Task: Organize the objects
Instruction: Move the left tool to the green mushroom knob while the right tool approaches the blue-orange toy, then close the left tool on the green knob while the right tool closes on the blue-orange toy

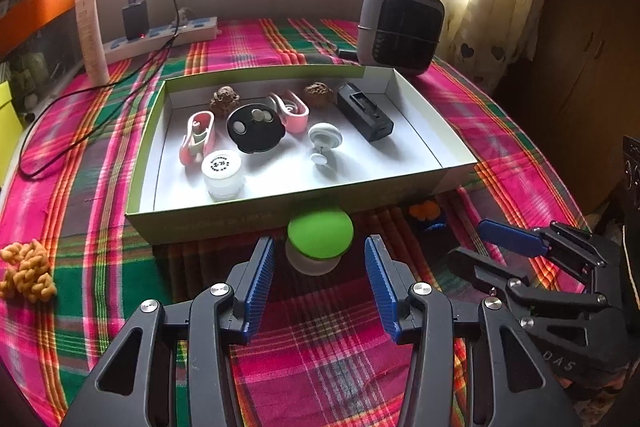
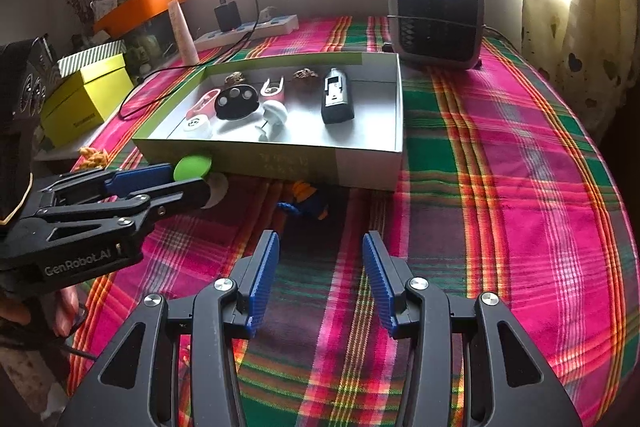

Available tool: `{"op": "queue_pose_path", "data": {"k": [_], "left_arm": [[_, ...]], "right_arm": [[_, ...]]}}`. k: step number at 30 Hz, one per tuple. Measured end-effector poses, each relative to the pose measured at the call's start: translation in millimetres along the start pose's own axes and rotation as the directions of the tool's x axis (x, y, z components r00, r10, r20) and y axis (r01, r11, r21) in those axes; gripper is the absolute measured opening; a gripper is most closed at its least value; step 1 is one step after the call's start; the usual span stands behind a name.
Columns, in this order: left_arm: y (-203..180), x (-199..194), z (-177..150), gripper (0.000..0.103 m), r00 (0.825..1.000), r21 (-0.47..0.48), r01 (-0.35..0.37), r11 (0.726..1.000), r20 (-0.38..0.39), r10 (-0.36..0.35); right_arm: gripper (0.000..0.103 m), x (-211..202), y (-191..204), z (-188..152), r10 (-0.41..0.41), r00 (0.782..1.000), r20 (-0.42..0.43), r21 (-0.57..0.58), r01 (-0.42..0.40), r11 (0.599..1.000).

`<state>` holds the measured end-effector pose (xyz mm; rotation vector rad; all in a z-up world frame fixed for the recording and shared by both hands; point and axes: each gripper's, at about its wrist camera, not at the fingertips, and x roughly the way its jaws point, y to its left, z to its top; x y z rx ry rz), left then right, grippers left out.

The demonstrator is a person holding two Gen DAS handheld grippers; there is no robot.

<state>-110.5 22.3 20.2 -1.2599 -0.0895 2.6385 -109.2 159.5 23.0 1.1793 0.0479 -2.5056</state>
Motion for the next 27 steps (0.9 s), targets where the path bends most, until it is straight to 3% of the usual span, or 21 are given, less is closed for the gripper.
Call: {"op": "queue_pose_path", "data": {"k": [27], "left_arm": [[7.5,17.1,5.1,0.042,1.000,-0.030,-0.003,1.000,-0.023,0.002]], "right_arm": [[0.045,24.4,5.7,19.8,-0.037,0.999,-0.036,-0.084,0.034,0.996]]}}
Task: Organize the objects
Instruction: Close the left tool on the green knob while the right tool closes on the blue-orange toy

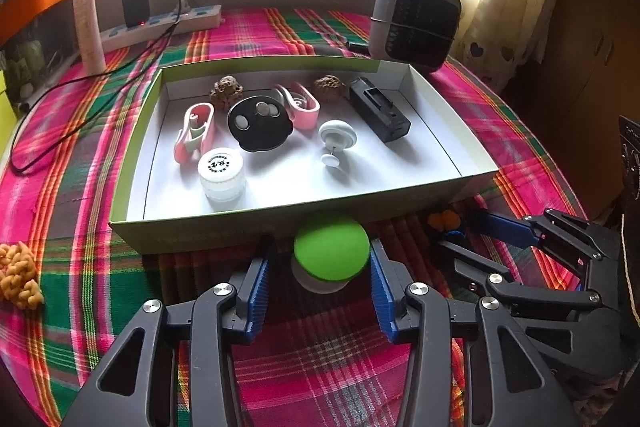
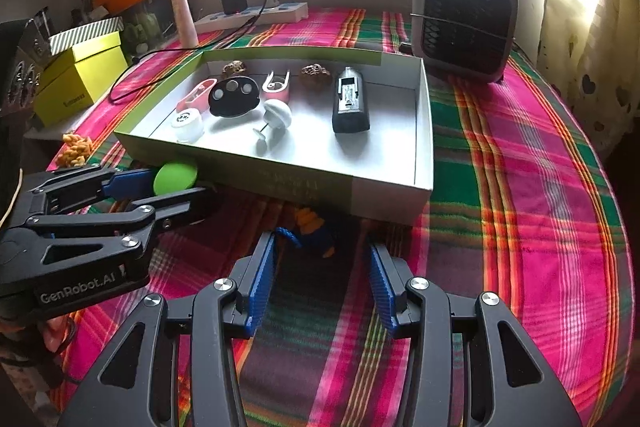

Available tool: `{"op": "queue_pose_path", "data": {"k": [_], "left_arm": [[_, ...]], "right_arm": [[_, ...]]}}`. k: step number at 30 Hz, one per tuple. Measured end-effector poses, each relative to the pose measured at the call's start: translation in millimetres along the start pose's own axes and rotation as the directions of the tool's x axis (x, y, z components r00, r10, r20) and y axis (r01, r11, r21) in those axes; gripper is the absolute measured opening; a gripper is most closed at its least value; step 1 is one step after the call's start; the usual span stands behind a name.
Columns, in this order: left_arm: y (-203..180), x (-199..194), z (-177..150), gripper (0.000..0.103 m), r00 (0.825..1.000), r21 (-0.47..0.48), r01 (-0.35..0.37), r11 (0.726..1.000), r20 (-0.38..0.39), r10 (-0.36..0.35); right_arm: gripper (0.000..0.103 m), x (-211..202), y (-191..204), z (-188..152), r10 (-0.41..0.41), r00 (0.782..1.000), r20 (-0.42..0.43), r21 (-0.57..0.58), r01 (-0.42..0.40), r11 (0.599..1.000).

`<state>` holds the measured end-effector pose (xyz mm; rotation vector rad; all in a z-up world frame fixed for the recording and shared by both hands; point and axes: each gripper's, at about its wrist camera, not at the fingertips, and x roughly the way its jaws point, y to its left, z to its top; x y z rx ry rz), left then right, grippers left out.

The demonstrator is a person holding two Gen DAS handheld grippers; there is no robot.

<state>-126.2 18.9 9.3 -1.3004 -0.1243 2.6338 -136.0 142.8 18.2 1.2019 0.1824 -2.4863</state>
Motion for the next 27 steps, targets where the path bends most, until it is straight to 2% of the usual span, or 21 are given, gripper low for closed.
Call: {"op": "queue_pose_path", "data": {"k": [6,17,22,27], "left_arm": [[-0.8,0.3,-0.5,0.035,1.000,-0.001,0.017,1.000,0.002,-0.017],[-0.8,-2.1,0.3,0.031,1.000,-0.006,0.022,1.000,0.012,-0.022],[-1.0,-2.2,0.0,0.030,1.000,-0.005,0.025,1.000,0.011,-0.025],[-0.7,-2.4,-0.6,0.030,1.000,-0.006,0.024,1.000,0.012,-0.024]], "right_arm": [[0.045,2.0,2.6,1.3,-0.018,1.000,-0.003,-0.015,0.018,1.000],[0.045,1.2,2.1,1.2,-0.017,1.000,-0.002,-0.014,0.017,1.000],[0.032,0.2,-0.1,0.6,-0.024,1.000,0.004,0.002,0.024,1.000],[0.027,0.2,2.0,0.5,-0.020,1.000,0.004,-0.004,0.020,1.000]]}}
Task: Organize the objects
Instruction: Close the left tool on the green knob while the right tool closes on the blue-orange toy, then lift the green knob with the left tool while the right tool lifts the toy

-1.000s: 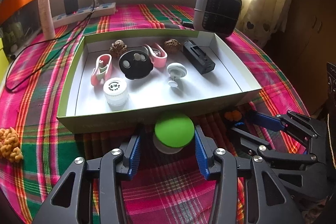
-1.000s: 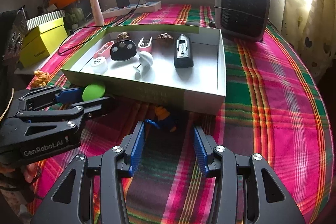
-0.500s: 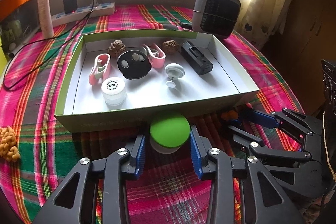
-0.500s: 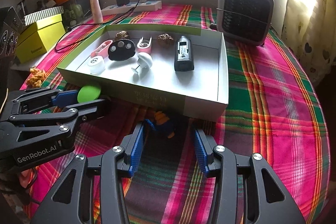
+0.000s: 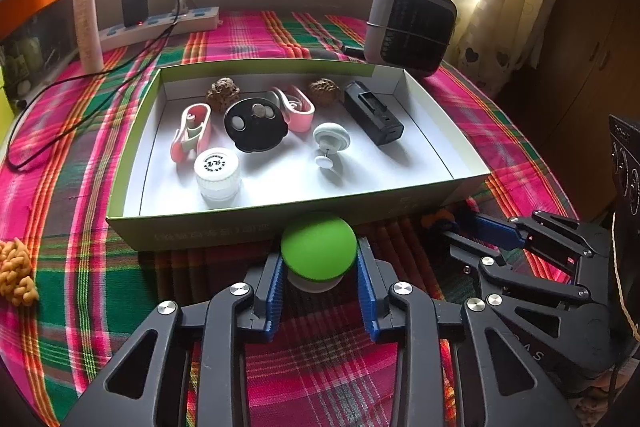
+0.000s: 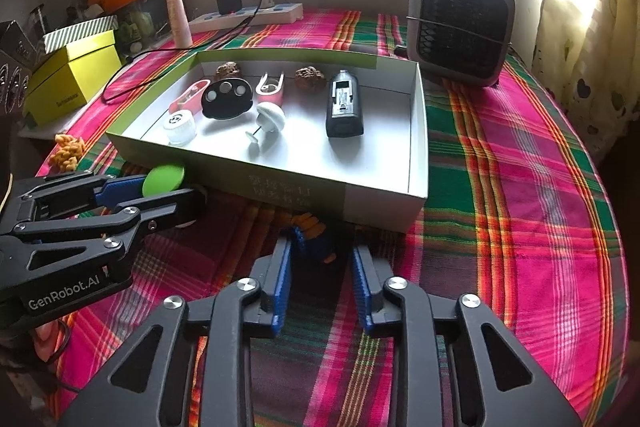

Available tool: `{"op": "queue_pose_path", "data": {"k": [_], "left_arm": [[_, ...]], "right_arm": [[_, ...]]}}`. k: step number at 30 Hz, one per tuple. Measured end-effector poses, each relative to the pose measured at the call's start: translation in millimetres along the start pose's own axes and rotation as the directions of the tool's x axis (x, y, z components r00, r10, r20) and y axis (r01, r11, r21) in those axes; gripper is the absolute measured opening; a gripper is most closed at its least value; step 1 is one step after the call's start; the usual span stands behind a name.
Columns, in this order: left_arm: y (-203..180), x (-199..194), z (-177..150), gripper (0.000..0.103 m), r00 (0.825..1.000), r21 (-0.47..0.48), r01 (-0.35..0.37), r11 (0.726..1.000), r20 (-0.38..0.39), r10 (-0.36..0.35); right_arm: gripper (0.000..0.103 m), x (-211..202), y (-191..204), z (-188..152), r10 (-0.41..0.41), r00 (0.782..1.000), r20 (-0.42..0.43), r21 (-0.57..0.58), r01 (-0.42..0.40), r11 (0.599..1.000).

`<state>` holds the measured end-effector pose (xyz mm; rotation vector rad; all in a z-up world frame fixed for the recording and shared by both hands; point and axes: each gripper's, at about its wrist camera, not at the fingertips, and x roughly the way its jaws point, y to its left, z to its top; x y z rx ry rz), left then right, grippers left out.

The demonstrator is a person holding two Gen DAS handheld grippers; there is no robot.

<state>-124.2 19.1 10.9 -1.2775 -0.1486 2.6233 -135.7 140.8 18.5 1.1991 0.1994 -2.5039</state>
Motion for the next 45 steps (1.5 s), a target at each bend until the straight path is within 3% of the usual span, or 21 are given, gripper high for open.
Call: {"op": "queue_pose_path", "data": {"k": [10,45], "left_arm": [[2.7,-1.9,-1.2,0.030,1.000,-0.008,-0.006,1.000,0.002,0.006],[2.5,-29.2,5.1,0.030,0.998,-0.009,-0.004,1.000,0.065,0.004]], "right_arm": [[0.019,0.3,-0.3,-1.2,0.005,1.000,0.001,0.002,-0.005,1.000],[0.018,-25.0,3.8,9.2,0.055,0.995,0.088,0.028,-0.058,0.998]]}}
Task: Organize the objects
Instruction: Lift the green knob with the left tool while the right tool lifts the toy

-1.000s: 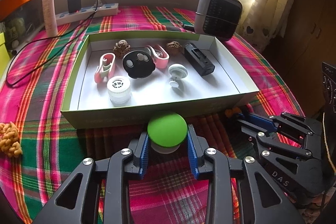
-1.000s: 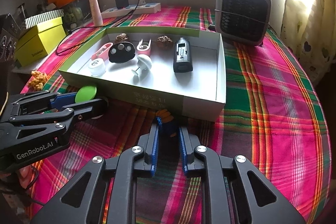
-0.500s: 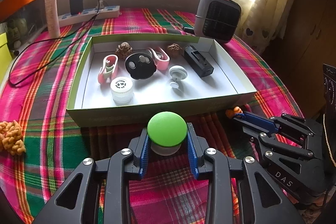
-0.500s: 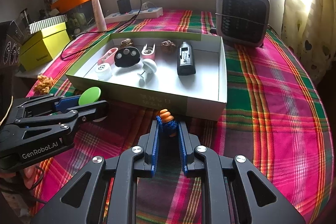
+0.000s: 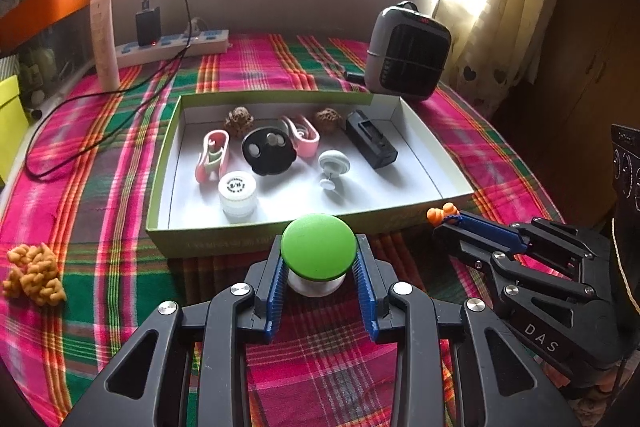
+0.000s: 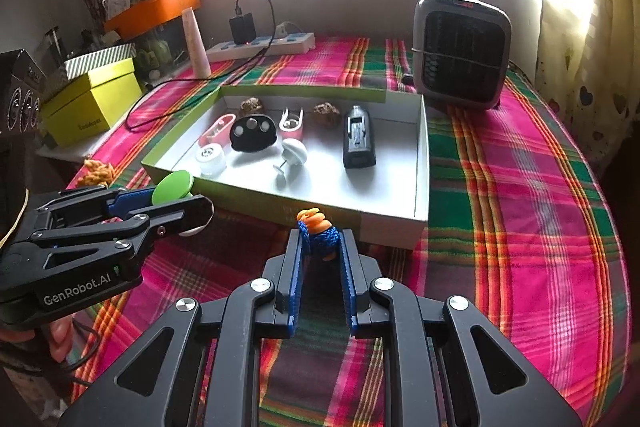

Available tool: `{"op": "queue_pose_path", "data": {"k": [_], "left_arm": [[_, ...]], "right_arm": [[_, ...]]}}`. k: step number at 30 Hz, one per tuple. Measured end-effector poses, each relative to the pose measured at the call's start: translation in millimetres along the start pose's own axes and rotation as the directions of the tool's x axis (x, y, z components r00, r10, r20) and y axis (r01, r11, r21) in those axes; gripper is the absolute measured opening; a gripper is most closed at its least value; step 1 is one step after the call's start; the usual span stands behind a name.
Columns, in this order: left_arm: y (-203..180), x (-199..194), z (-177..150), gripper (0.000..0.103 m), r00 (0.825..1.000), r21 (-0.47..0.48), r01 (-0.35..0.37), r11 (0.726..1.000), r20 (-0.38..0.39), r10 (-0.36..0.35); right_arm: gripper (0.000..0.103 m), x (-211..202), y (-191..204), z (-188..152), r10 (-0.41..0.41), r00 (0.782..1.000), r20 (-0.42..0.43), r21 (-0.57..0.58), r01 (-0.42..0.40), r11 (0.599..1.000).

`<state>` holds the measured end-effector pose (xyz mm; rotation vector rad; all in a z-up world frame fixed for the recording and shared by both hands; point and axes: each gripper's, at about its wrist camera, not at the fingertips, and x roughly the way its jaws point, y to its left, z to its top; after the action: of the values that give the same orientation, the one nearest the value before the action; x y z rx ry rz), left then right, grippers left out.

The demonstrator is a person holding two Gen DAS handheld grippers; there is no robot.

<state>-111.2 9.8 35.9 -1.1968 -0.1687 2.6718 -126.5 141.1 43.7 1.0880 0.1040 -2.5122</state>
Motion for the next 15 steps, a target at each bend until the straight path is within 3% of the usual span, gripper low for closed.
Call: {"op": "queue_pose_path", "data": {"k": [15], "left_arm": [[5.3,7.3,17.8,0.022,1.000,0.001,0.005,1.000,0.011,-0.005]], "right_arm": [[0.018,4.4,-1.0,19.4,0.005,1.000,0.026,0.006,-0.005,1.000]]}}
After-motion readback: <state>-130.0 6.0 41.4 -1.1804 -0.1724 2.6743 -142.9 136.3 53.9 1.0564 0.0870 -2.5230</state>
